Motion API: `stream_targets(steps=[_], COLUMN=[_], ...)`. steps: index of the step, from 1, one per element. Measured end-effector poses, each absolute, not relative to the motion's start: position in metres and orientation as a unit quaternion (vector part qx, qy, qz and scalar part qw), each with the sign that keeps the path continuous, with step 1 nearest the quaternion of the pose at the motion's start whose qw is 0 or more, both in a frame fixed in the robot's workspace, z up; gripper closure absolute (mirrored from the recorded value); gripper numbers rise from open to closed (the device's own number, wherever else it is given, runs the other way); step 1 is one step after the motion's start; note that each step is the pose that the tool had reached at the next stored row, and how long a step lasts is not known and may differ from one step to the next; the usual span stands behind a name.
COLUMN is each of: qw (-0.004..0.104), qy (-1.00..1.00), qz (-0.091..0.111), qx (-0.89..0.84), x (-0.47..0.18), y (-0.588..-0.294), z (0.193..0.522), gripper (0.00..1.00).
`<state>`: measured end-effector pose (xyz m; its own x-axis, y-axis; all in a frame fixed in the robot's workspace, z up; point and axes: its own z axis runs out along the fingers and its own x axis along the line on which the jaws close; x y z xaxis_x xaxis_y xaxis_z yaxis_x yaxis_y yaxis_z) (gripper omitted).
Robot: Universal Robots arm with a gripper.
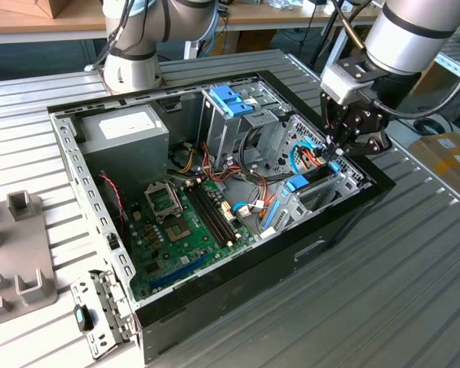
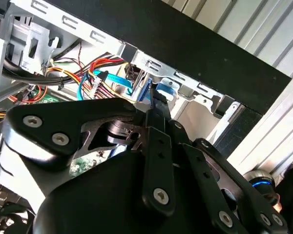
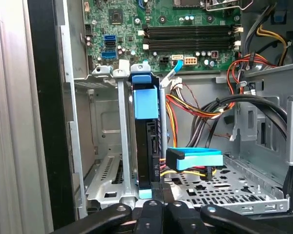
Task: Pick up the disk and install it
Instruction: 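Insert the first disk wire, then insert the second disk wire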
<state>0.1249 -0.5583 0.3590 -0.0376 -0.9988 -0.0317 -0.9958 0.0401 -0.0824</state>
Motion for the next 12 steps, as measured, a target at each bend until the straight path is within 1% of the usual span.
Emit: stream_targets(steps=[3,4,6,12], qw=[0.04,0.04,0.04,0.04], qy=[0.72,0.72,0.72,0.72], qz=[-0.019,-0.019,-0.019,-0.019], qx=[-0.693,-0.693,-0.693,-0.693], x=[0.127,0.1275,0.1276,0.128], y=[-0.5584,-0.5584,-0.5584,-0.5584], z=[0.359,0.359,0.359,0.3591], gripper=[0.9,0.65,0.52,0.52])
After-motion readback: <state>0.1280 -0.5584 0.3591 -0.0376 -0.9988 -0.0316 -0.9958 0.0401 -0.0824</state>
